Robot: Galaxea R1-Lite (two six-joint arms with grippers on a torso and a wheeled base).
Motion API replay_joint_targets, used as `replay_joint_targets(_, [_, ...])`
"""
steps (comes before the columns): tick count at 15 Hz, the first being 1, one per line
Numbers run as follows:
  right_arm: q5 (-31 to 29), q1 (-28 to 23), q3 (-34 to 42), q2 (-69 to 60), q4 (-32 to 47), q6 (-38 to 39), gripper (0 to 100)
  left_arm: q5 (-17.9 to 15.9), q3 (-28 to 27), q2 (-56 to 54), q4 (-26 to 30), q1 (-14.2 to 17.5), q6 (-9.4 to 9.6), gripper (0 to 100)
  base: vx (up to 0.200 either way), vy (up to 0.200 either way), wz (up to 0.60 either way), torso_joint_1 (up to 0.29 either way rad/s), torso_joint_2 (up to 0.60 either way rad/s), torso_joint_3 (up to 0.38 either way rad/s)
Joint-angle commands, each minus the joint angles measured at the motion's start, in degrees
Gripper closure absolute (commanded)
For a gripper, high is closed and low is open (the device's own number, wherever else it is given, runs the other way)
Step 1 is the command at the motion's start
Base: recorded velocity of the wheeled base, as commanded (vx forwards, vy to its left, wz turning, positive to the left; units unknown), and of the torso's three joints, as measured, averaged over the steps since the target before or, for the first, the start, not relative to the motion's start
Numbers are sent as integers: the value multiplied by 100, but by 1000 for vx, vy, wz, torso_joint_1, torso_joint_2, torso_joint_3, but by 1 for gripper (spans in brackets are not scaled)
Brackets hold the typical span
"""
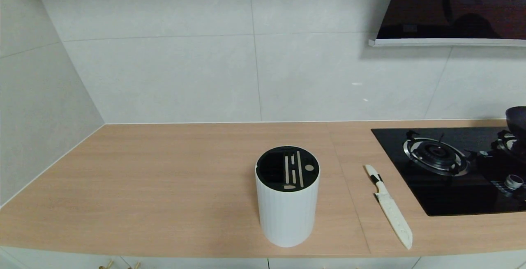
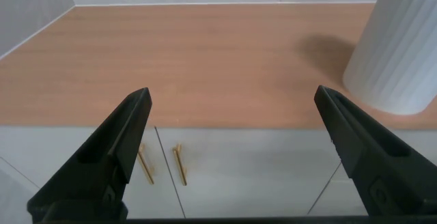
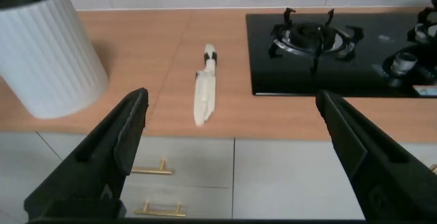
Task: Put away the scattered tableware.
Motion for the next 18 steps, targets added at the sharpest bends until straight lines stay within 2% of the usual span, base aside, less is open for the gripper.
replay_joint_targets(1, [4, 0, 0, 7, -2, -11, 0, 6, 0, 2, -1, 2, -1, 0, 0, 0, 0, 85, -163, -80])
replay_joint_targets(14, [-31, 0, 0, 7, 16, -99, 0, 6, 0, 2, -1, 2, 8, 0, 0, 0, 0, 2, -4, -2])
replay_joint_targets(16, [57, 35, -659, 262, -72, -72, 0, -2, 0, 2, -1, 2, 8, 0, 0, 0, 0, 0, 0, 0])
replay_joint_targets(18, [136, 132, -870, 658, -11, -72, 0, -2, 0, 2, -1, 2, 8, 0, 0, 0, 0, 0, 0, 0])
